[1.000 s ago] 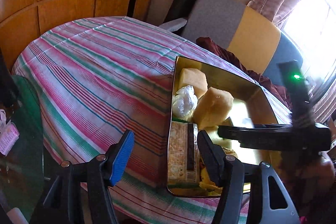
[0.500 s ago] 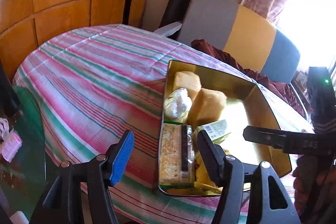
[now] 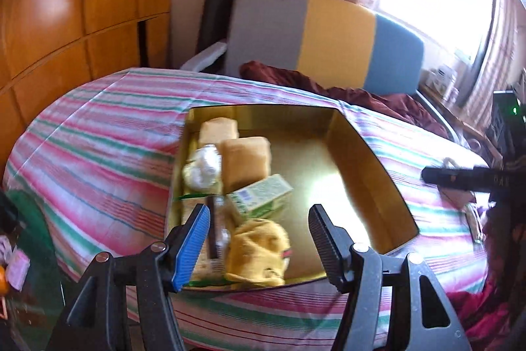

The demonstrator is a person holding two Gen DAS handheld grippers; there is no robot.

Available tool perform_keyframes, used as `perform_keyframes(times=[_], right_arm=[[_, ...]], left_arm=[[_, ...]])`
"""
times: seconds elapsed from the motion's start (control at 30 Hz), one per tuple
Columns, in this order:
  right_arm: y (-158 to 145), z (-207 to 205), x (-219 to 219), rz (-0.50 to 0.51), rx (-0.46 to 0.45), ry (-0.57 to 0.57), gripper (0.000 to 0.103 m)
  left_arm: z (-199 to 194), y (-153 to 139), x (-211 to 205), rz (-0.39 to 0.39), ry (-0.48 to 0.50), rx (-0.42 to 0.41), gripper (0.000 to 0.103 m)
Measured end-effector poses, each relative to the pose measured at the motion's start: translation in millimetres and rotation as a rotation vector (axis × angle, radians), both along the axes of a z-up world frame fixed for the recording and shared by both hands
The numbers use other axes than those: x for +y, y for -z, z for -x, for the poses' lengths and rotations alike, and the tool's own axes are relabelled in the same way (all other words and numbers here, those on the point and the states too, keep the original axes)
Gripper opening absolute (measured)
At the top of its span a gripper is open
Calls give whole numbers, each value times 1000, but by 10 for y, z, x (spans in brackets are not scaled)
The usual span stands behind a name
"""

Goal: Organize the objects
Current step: 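Move both tools back from the tray toward the remaining items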

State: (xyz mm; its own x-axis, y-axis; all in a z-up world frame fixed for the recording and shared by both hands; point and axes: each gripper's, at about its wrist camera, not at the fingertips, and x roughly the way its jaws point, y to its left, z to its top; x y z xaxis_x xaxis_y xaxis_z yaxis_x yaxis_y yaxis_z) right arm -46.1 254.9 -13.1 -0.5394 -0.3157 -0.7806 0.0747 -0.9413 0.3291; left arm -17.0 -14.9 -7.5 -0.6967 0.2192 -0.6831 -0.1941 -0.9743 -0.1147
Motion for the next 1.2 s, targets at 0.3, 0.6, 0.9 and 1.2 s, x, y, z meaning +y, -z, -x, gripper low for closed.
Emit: perform_keyframes(times=[0.3, 0.6, 0.9, 1.2], right_arm=[[-244, -363, 1284, -36, 69, 291, 103], [-310, -873, 2736, -91, 135, 726, 103], [23, -1778, 3742, 266, 229, 1238, 103], [126, -1635, 3747, 367, 190, 1176, 103]], left_arm=[[-65, -46, 565, 49, 151, 5, 63], [-108, -35, 1269, 86, 335, -10, 63], [-115, 86, 2041, 81, 501, -97, 63], [-123, 268, 2597, 81, 593, -208, 63]])
